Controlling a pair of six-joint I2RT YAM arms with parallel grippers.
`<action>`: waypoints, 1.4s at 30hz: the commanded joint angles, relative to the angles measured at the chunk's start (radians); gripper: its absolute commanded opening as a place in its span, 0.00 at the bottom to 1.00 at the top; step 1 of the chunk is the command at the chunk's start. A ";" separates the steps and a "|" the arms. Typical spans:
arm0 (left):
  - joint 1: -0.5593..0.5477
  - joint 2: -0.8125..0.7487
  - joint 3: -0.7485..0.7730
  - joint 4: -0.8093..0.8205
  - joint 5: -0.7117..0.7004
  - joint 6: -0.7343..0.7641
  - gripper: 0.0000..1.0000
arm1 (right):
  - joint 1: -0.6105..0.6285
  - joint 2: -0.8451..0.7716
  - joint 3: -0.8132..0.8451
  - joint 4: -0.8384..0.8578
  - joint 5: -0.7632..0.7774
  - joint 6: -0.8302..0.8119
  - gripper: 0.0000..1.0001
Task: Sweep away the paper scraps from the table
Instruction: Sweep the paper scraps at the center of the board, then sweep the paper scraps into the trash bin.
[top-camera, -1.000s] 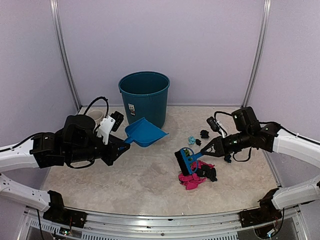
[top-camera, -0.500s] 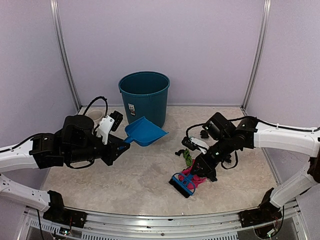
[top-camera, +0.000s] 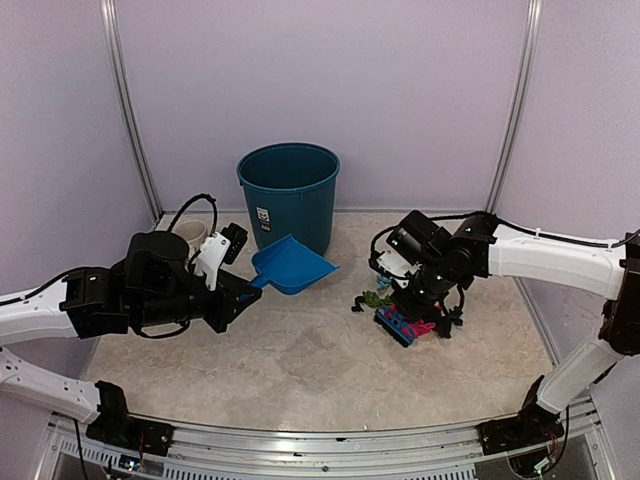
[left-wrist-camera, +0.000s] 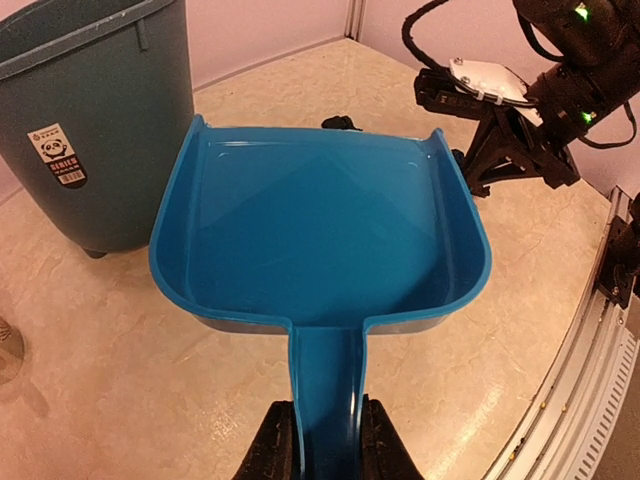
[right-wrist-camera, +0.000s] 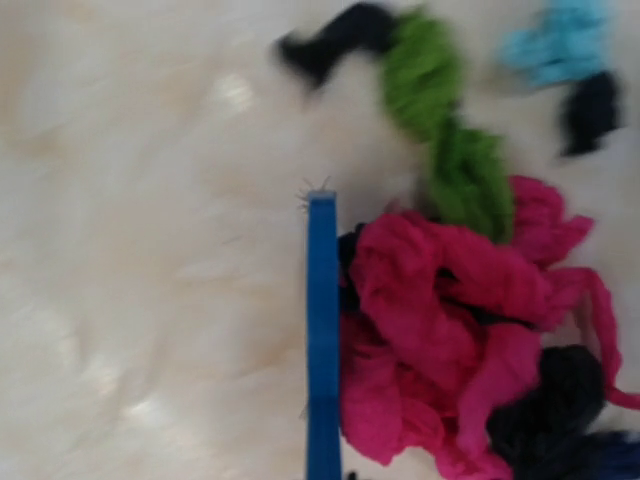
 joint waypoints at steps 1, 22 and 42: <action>-0.008 0.027 -0.017 0.061 0.027 -0.006 0.00 | -0.033 0.019 0.062 0.037 0.143 -0.043 0.00; -0.132 0.341 -0.006 0.094 0.109 -0.012 0.00 | -0.284 -0.224 -0.063 0.097 0.330 0.104 0.00; -0.154 0.715 0.142 0.161 0.148 0.030 0.00 | -0.374 -0.129 -0.204 0.120 0.184 0.111 0.00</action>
